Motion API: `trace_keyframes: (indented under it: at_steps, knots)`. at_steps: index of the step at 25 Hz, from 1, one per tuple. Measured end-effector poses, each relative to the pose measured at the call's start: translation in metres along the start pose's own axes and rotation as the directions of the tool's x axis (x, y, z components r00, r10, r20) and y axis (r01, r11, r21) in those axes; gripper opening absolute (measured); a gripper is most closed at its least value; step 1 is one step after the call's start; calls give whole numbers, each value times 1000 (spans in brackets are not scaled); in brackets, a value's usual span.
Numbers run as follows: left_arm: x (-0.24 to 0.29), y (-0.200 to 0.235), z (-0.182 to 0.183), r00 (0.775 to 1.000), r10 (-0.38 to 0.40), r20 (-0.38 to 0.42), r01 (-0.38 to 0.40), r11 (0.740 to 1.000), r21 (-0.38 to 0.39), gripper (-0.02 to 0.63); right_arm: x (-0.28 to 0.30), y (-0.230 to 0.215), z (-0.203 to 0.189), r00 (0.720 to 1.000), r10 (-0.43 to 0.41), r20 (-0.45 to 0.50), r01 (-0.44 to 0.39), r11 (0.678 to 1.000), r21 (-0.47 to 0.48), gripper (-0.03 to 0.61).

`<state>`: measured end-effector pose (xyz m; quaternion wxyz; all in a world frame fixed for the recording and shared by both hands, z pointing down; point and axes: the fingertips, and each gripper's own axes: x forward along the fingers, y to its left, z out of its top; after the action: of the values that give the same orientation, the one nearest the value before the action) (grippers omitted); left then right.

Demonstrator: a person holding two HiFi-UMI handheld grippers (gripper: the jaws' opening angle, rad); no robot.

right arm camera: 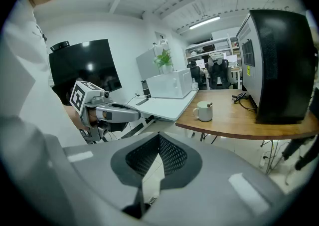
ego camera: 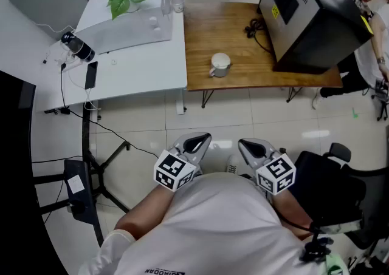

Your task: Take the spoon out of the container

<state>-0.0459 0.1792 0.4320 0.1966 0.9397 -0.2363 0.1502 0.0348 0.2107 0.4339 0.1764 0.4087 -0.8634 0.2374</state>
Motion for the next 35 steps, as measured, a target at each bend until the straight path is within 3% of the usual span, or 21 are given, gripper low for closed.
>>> trace_keyframes:
  at_steps: [20,26,35]
  knots:
    - [-53,74,-2,999,-32,2,32,999,15,5,66,41,33,999,-47,5,47,999,-21,6]
    - [-25,88,15,999,-54,3,54,998,30,5,75,10,46,998,-65,22,66,998,-9,6]
    - [45,120,47,1000,13,6,-13,1000,0,5,98,-71,75,1000,-2,-1,2,1000,-26,6]
